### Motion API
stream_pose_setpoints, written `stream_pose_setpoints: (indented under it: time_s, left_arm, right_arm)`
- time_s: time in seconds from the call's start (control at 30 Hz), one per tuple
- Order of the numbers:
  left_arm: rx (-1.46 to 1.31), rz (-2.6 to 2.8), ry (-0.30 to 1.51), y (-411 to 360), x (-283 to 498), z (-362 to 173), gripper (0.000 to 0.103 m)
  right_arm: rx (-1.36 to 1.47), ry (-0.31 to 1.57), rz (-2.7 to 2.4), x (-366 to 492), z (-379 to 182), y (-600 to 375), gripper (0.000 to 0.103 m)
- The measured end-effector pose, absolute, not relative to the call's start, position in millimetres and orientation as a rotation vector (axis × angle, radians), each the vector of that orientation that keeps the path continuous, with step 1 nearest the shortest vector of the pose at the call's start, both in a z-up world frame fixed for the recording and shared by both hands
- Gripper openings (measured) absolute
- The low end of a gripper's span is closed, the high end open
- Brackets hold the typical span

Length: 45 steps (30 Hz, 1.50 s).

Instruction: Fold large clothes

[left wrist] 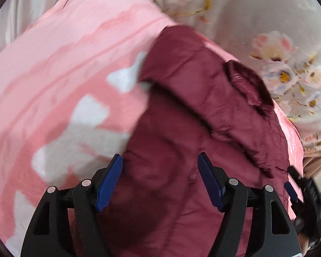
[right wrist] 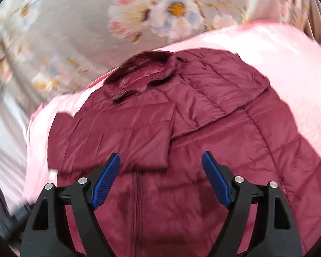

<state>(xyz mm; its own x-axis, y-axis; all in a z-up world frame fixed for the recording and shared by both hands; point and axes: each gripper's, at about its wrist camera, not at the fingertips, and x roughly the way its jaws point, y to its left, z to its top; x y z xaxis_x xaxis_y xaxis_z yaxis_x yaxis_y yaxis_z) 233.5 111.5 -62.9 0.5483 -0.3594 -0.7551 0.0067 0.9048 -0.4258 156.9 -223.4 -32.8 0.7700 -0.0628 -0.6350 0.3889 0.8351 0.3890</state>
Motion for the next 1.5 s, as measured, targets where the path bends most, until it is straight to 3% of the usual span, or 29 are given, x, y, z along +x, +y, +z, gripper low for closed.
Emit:
stream_pose_setpoints:
  time_s: [0.1, 0.17, 0.2, 0.23, 0.43, 0.53, 0.87, 1.13, 1.17, 1.23, 1.27, 1.3, 1.5]
  left_arm:
    - [-0.372, -0.226, 0.954, 114, 231, -69, 0.069]
    - [-0.334, -0.216, 0.948, 108, 229, -70, 0.069]
    - [-0.313, -0.213, 0.943, 106, 228, -70, 0.069]
    - [-0.285, -0.213, 0.934, 104, 226, -71, 0.069]
    - [-0.282, -0.230, 0.933, 108, 228, -70, 0.070]
    - [-0.365, -0.246, 0.957, 114, 236, -65, 0.069]
    - [-0.526, -0.299, 0.939, 110, 305, -21, 0.069]
    - [-0.620, -0.256, 1.036, 95, 378, -58, 0.068]
    - [-0.619, -0.243, 1.039, 95, 382, -63, 0.061]
    - [-0.580, -0.214, 1.041, 93, 387, -68, 0.034]
    - [-0.532, -0.197, 1.039, 91, 389, -70, 0.009]
    - [-0.504, -0.202, 1.039, 88, 390, -73, 0.003]
    - [-0.293, -0.136, 0.974, 74, 380, -77, 0.002]
  right_arm:
    - [0.506, 0.713, -0.203, 180, -44, -220, 0.066]
    - [0.493, 0.780, -0.179, 197, -55, -218, 0.040]
    - [0.496, 0.797, -0.180, 202, -57, -218, 0.015]
    - [0.498, 0.786, -0.181, 203, -54, -219, 0.005]
    - [0.300, 0.535, -0.256, 189, 46, -233, 0.003]
    - [0.169, 0.502, -0.366, 192, 73, -255, 0.003]
    - [0.177, 0.654, -0.458, 200, 7, -327, 0.003]
    - [0.238, 0.712, -0.421, 199, -30, -342, 0.003]
    - [0.246, 0.725, -0.423, 199, -35, -344, 0.003]
    - [0.257, 0.754, -0.421, 201, -46, -346, 0.003]
    - [0.259, 0.772, -0.419, 201, -53, -346, 0.003]
    - [0.262, 0.784, -0.414, 201, -58, -345, 0.003]
    - [0.249, 0.809, -0.409, 200, -68, -340, 0.004]
